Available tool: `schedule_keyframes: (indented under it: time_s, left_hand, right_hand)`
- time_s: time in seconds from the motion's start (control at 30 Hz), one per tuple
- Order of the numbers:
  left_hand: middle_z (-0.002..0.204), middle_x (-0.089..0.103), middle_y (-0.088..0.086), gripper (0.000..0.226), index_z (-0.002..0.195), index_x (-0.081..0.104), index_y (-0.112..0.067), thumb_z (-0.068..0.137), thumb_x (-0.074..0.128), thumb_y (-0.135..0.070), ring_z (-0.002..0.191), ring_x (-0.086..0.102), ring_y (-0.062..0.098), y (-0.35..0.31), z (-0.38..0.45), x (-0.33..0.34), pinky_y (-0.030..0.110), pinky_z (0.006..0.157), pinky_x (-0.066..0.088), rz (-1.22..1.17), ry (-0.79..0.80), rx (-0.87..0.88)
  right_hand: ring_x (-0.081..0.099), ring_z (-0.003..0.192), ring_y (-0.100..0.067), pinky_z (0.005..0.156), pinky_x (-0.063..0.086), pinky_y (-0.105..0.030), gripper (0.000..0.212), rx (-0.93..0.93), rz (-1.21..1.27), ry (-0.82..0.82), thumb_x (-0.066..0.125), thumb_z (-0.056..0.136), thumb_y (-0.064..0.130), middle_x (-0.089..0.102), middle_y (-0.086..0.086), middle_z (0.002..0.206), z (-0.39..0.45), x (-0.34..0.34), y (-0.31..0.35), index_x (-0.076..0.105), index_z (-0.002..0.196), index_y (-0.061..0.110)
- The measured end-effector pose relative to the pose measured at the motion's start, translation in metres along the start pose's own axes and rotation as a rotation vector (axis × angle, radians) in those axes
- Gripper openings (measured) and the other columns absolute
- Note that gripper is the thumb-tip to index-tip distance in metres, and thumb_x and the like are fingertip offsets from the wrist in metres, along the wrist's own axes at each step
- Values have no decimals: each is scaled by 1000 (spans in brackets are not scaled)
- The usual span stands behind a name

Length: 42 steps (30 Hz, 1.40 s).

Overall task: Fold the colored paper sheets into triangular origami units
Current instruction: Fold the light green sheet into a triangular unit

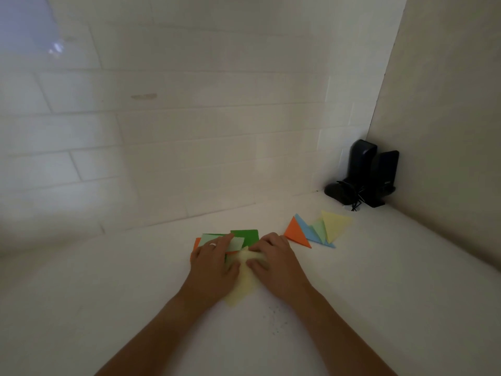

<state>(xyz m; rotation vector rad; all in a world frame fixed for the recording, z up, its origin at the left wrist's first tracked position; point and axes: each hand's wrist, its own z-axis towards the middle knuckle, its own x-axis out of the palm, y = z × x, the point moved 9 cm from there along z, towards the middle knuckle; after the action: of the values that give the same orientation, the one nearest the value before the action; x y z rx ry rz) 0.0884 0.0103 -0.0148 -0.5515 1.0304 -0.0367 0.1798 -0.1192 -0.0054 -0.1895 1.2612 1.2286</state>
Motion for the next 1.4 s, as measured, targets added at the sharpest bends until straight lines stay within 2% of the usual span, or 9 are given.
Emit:
schedule_keyframes:
  time_s: [0.1, 0.3, 0.43, 0.53, 0.67, 0.83, 0.97, 1.2, 1.4]
  left_hand:
    - [131, 61, -11, 57, 149, 48, -25, 96, 58, -43, 129, 51, 13, -2, 1, -1, 26, 105, 21, -75, 38, -14]
    - [95, 73, -16, 14, 100, 78, -26, 93, 67, -23, 91, 65, 6, -8, 3, -24, 30, 84, 55, -224, -103, 48]
    - [86, 71, -19, 18, 90, 74, -24, 95, 69, -8, 84, 64, 3, -19, 2, -45, 9, 69, 44, -305, -207, 90]
    - [85, 70, -20, 20, 92, 72, -23, 96, 68, -4, 88, 65, 3, -23, 0, -58, 10, 70, 46, -369, -271, 72]
    - [91, 71, -22, 19, 91, 72, -27, 94, 72, -8, 87, 68, 4, -16, 0, -59, 16, 66, 52, -475, -258, -6]
    - [94, 72, -19, 24, 97, 70, -29, 93, 71, -5, 87, 68, 4, -10, 2, -48, 33, 69, 60, -614, -159, -68]
    - [99, 69, -18, 34, 105, 68, -28, 88, 71, 1, 97, 65, 5, -17, 1, -51, 17, 81, 50, -612, -160, -8]
    - [100, 66, -11, 15, 102, 70, -21, 91, 60, -23, 96, 63, 10, -25, 3, -55, 15, 79, 44, -489, -177, 138]
    - [102, 74, -3, 59, 104, 76, -26, 105, 23, -52, 97, 69, 19, -21, -5, -38, 26, 82, 54, -998, -12, -104]
  right_hand:
    - [49, 107, -16, 94, 40, -25, 29, -33, 3, -18, 70, 91, 29, 55, 3, 115, 0, -2, 4, 67, 118, 20]
    - [47, 106, -12, 93, 36, -21, 33, -69, 31, -24, 67, 89, 28, 53, 5, 115, -1, -2, 8, 67, 122, 25]
    - [46, 101, -8, 89, 32, -10, 25, -95, 83, -98, 66, 92, 27, 54, 7, 109, 0, -9, 12, 68, 116, 22]
    - [50, 91, -7, 81, 36, -13, 5, -109, 199, -189, 62, 98, 22, 55, 11, 96, 0, -21, 20, 66, 98, 19]
    - [54, 72, -10, 64, 42, -21, 16, -45, 414, -253, 60, 101, 15, 57, 12, 76, -2, -33, 18, 60, 86, 21]
    - [59, 71, -15, 64, 46, -28, 14, 52, 523, -277, 63, 100, 12, 64, 5, 75, -3, -34, 6, 65, 88, 20]
    - [67, 75, -13, 66, 51, -22, 17, 62, 548, -311, 62, 100, 9, 67, 9, 78, -4, -39, 6, 66, 88, 20]
    - [66, 87, -12, 71, 48, -12, 13, 9, 485, -447, 63, 99, 5, 67, 11, 87, -7, -56, 10, 70, 94, 15]
    - [63, 74, -16, 64, 49, -24, 14, 34, 524, -382, 61, 101, 9, 65, 10, 78, -5, -47, 10, 67, 93, 19]
